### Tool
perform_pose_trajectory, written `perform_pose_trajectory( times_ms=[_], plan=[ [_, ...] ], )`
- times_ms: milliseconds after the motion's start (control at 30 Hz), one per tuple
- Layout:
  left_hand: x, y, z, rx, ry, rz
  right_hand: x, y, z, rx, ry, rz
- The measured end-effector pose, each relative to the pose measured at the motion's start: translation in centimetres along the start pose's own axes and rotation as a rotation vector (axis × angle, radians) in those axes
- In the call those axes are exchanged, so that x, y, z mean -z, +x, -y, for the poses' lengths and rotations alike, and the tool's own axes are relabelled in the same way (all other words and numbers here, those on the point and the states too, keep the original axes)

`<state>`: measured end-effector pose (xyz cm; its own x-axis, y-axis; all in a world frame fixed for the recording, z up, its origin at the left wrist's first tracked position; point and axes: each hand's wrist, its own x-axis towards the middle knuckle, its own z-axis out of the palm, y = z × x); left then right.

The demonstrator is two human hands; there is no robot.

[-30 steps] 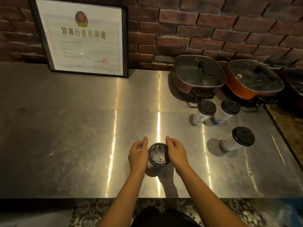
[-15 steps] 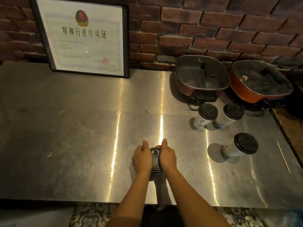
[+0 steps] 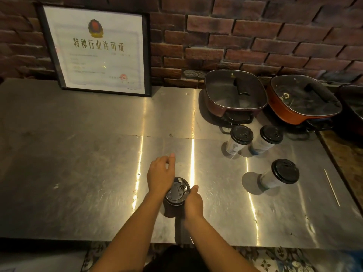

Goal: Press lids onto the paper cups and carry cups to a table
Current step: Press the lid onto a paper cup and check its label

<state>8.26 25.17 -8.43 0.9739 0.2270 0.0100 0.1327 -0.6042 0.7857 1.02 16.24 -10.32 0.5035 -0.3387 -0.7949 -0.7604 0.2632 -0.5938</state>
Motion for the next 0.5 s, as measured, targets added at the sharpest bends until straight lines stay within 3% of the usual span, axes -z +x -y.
perform_pose_trajectory(
  times_ms=[133,300,500],
  plan=[
    [0.7,0.4,-0.2,-0.007,-0.019,-0.056,1.0,-0.8,1.1,0.125,-0.095,-0.083],
    [0.8,-1.6,0.2,0.344,-0.185,-0.093,0.5,-0.7,4.7,0.448,-0.336,-0.035],
    [-1.2,-3.6,0.0,0.689,-0.405,-0.068,-1.6,0.8,4.8,0.429,-0.488,0.080]
  ],
)
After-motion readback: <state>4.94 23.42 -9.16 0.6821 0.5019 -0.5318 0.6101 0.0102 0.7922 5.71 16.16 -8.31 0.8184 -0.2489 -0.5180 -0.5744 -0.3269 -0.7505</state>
